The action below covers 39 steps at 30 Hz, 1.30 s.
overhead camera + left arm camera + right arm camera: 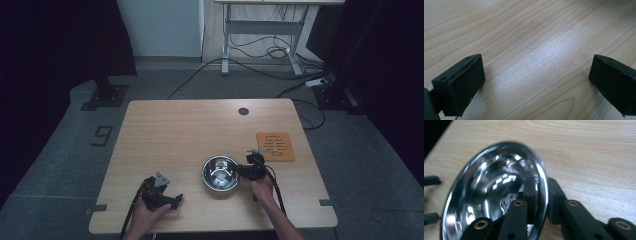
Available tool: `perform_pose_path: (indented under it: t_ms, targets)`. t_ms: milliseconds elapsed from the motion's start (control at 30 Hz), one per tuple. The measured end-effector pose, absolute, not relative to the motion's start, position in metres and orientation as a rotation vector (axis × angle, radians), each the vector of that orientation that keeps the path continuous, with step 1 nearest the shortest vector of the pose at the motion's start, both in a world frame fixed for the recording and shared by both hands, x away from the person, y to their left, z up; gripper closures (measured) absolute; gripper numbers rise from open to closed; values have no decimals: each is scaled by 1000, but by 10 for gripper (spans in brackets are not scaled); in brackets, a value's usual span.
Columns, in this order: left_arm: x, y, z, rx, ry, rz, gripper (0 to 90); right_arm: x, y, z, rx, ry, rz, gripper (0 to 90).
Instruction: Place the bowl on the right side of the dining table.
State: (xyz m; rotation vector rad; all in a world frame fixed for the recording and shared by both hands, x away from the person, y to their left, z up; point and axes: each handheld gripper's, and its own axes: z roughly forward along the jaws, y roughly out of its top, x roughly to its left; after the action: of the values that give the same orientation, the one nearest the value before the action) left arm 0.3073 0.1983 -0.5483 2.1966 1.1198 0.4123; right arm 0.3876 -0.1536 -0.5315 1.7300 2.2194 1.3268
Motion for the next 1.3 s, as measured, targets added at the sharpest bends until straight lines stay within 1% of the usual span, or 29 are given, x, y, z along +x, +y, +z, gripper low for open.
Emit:
perform_pose_path:
  t_ms: [133, 467, 1300]
  targets:
    - [307, 198, -548, 2197, 1120, 412, 0, 387, -156, -529, 1766, 2216, 1420, 828]
    - [307, 198, -548, 2197, 1119, 412, 0, 384, -156, -525, 1737, 2204, 1452, 830]
    - [307, 198, -548, 2198, 1117, 411, 0, 379, -173, -507, 1708, 2122, 1558, 830]
